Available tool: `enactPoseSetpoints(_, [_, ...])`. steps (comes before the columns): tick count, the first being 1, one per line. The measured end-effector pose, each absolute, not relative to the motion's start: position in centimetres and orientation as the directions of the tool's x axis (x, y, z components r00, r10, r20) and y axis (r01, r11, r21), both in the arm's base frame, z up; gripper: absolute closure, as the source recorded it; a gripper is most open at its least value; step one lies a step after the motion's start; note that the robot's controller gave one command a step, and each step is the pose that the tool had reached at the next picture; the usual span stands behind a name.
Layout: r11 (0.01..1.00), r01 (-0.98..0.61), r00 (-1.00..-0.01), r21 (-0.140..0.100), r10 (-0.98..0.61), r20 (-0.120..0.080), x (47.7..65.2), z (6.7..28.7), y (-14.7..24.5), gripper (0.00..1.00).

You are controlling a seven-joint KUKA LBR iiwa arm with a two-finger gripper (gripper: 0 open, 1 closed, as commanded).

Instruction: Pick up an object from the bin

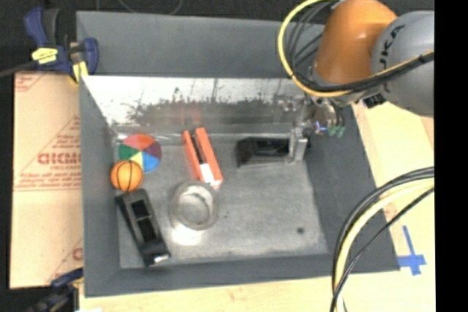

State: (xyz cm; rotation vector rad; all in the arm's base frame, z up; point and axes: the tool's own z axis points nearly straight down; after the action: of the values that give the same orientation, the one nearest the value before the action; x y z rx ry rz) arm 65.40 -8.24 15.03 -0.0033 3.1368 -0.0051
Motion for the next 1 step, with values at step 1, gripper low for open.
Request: enactPoseSetpoints(1, [1.0, -0.002, -1.0, -0.003, -0.002, -0.005, 65.4, 15.03, -8.24, 0.0])
